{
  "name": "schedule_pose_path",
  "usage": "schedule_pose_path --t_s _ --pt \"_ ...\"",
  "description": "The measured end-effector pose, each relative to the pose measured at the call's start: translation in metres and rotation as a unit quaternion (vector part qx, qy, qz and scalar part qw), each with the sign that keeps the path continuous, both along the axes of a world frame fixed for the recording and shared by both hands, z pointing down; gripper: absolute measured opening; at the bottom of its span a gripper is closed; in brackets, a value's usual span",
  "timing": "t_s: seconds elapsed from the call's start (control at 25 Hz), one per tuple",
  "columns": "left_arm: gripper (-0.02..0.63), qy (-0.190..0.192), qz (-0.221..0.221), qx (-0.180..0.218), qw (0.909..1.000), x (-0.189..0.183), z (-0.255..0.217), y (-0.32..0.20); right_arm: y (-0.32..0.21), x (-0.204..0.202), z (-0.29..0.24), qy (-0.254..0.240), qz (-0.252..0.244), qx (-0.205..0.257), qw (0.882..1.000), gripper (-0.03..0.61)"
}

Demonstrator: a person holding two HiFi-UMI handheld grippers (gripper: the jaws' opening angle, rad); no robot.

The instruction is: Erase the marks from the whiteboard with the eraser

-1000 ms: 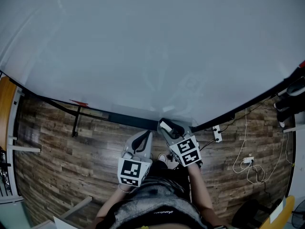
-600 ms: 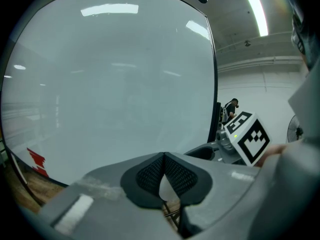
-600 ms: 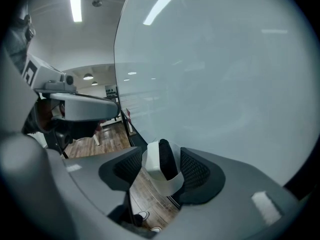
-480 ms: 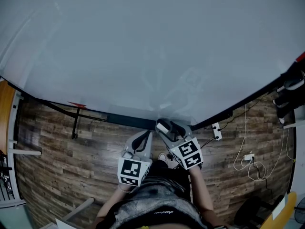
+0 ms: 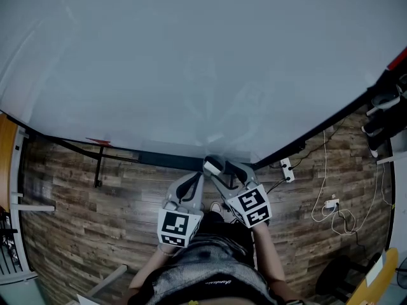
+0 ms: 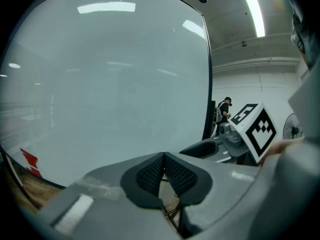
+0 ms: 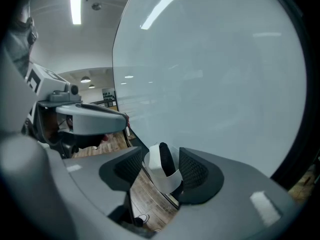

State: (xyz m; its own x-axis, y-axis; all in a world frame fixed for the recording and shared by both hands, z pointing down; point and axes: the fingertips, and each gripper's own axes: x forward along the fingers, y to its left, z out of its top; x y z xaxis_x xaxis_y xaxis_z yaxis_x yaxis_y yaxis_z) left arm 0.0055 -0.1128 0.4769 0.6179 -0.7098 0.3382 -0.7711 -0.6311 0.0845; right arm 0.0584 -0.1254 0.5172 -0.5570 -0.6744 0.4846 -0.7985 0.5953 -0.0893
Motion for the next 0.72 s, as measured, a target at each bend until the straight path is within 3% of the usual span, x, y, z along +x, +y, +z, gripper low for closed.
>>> schedule_pose_path --t_s 0.24,0.48,0.72 --pt "0.000 -0.004 0.008 0.002 1.0000 0.006 0.000 0.004 0.006 0.003 -0.010 -0.013 -0.009 0.018 1.000 0.152" --pt "0.000 -0.007 0.013 0.012 0.9998 0.012 -0.003 0.001 0.012 -0.001 -0.020 -0.020 -0.033 0.041 0.998 0.008" --pt "0.000 0.000 0.017 0.031 0.9994 0.018 -0.012 -0.004 0.016 -0.015 -0.039 -0.043 -0.080 0.072 0.993 0.003"
